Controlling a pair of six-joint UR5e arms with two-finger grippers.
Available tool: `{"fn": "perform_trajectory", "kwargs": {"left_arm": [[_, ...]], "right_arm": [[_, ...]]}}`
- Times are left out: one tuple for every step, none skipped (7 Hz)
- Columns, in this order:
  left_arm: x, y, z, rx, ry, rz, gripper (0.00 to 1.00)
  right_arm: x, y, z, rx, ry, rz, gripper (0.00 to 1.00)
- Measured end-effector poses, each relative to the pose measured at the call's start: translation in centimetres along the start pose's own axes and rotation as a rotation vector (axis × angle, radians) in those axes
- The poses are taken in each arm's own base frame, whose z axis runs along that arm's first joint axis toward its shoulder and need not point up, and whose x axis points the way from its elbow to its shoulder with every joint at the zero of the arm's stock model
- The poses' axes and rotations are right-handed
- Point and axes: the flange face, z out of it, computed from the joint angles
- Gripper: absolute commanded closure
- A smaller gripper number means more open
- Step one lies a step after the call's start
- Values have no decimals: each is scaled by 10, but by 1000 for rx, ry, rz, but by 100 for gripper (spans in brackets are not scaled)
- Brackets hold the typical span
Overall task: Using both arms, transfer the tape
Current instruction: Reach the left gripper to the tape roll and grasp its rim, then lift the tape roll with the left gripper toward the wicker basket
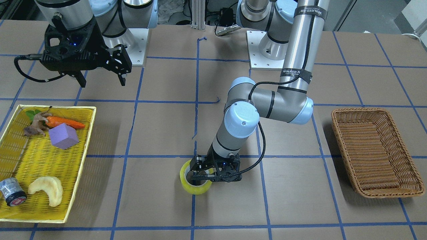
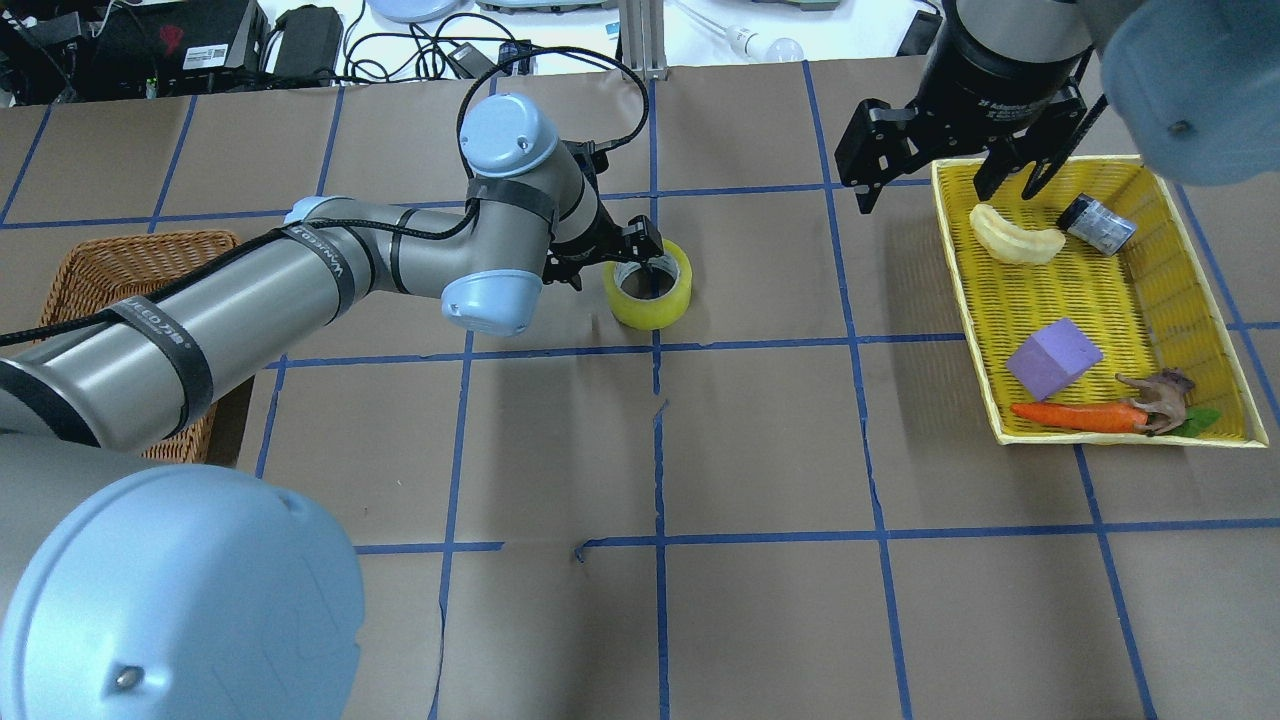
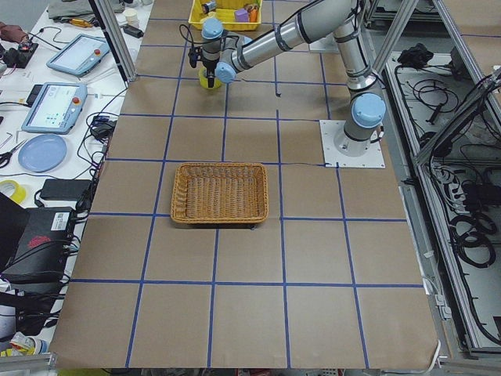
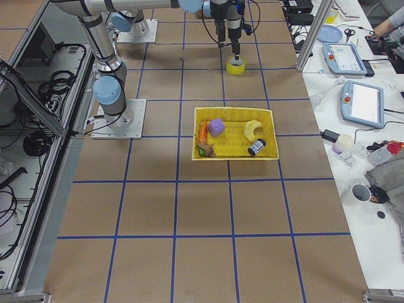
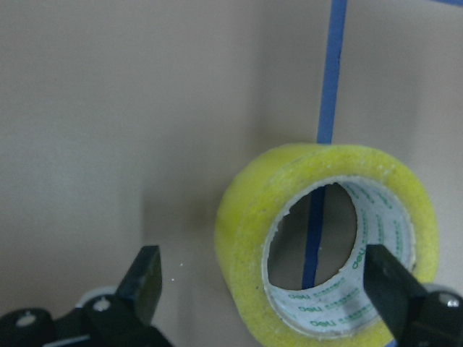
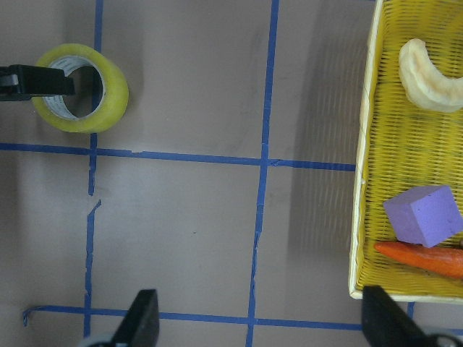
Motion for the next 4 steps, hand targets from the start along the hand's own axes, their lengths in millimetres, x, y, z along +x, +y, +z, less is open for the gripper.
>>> {"fn": "perform_trajectory", "kwargs": {"left_arm": [[-1,1,7,-10,-4,0,53],[-1,1,11,-17,-6,0,90],[-1,2,13,-20,-8,1,100],[-1,1,14,-20,-8,3,100]], "right_arm": [[0,0,0,0,-1,0,0],[0,0,0,0,-1,0,0],[0,0,0,0,-2,0,0],[0,0,0,-1,-3,0,0]]}}
